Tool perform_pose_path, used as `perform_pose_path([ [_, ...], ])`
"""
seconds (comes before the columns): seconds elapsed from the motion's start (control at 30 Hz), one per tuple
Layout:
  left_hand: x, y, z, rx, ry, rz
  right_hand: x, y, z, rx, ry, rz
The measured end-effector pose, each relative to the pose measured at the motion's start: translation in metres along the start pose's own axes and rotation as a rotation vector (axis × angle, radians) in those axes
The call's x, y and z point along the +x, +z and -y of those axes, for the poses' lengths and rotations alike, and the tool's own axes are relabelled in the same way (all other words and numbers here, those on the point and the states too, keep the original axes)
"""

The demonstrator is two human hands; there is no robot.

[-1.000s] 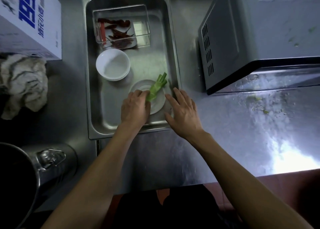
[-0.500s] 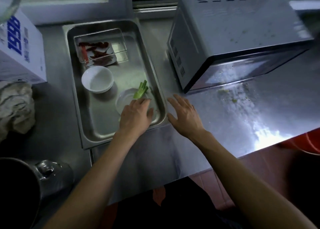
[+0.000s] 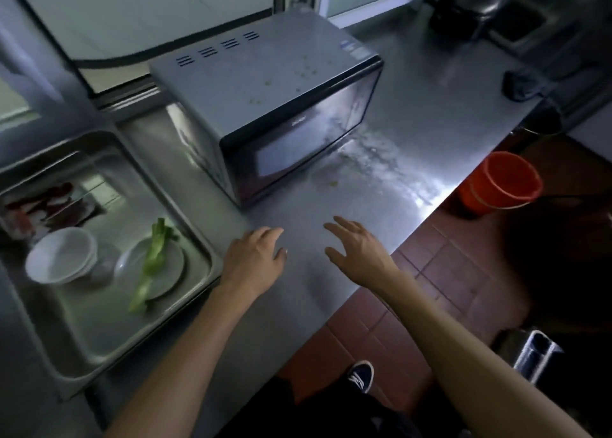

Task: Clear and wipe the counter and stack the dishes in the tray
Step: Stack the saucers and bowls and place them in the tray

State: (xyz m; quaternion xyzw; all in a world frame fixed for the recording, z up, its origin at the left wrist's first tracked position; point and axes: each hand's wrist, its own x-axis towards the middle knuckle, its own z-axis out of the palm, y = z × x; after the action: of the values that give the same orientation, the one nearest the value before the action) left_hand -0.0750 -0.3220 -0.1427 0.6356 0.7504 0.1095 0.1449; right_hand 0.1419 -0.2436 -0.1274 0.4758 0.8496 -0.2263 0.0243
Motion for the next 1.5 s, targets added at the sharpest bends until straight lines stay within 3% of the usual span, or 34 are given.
perform_pose_path([
  [0.47,0.042,0.059,-0.251,0.12,0.258,0.084,-0.106,-0.064,-0.209,0.197,0.136,-0.243],
  [0.67,0.06,0.08,-0.334,0.139,0.352,0.097,-0.147,-0.089,-0.268,0.236,0.202,-0.354],
  [1.13,0.126,0.133,-0.439,0.083,0.481,0.225,-0.186,-0.11,-0.379,0.196,0.443,-0.366],
  [1.5,0.246,0.173,-0.503,-0.019,0.534,0.317,-0.124,-0.151,-0.475,0.156,0.58,-0.31],
])
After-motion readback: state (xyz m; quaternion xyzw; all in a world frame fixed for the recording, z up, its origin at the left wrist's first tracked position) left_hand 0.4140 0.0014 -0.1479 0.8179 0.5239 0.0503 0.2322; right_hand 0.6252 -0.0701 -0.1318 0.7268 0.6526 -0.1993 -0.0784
